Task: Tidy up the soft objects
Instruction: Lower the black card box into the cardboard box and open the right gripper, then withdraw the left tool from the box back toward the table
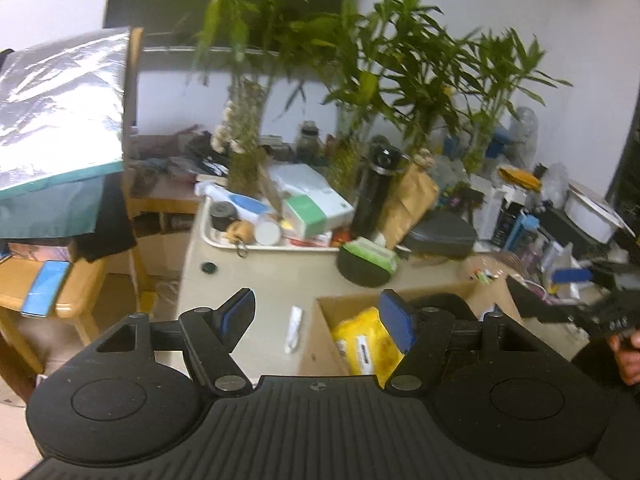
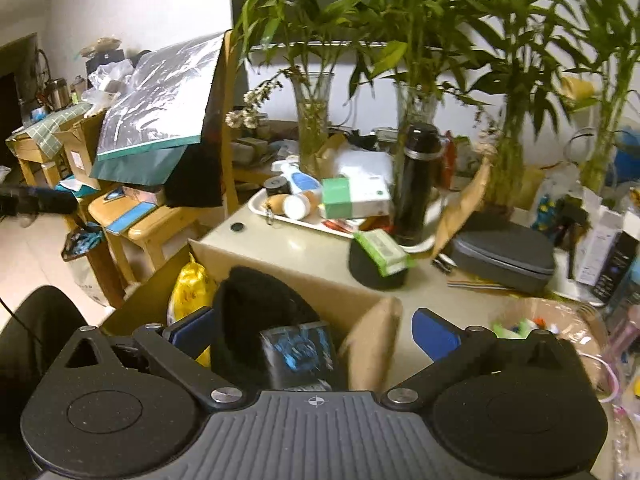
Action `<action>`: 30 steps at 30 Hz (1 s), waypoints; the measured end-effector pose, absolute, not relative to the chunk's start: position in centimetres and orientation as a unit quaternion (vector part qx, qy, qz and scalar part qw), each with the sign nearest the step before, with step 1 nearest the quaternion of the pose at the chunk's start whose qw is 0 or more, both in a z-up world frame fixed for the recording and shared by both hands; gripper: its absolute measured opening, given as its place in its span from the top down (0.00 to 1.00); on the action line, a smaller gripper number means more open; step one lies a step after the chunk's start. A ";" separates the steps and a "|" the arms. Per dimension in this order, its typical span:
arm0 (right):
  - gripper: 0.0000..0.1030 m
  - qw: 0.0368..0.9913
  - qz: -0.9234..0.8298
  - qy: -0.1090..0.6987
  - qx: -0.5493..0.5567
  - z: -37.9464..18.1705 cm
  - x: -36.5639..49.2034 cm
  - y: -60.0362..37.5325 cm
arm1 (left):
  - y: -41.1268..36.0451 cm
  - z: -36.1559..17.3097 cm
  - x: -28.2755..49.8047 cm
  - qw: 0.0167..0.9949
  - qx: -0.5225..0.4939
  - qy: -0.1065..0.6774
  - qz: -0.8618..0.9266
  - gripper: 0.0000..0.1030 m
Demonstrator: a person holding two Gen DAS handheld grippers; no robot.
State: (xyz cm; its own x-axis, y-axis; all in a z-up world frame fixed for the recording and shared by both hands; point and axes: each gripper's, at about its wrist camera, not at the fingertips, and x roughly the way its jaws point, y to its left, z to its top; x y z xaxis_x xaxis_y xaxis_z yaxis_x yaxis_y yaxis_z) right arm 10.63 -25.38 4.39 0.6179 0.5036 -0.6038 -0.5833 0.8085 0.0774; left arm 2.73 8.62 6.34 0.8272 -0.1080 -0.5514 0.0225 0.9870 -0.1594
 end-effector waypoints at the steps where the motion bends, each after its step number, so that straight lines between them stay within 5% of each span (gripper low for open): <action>1: 0.00 0.899 0.298 0.314 -0.065 4.4 10.3 -25.8 | 8.7 6.5 2.7 0.953 -0.071 0.292 -0.030 0.34; 30: 0.00 0.904 0.279 0.316 -0.076 4.3 11.7 -25.6 | 6.7 3.7 6.1 0.939 -0.041 0.338 -0.046 0.34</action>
State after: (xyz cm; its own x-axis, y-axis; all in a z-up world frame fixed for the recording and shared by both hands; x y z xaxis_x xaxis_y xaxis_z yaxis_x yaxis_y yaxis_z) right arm 11.71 -25.64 4.26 0.6447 0.4560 -0.6136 -0.5524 0.8327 0.0384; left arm 6.07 6.65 3.71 0.7676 -0.1149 -0.6306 0.0597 0.9923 -0.1082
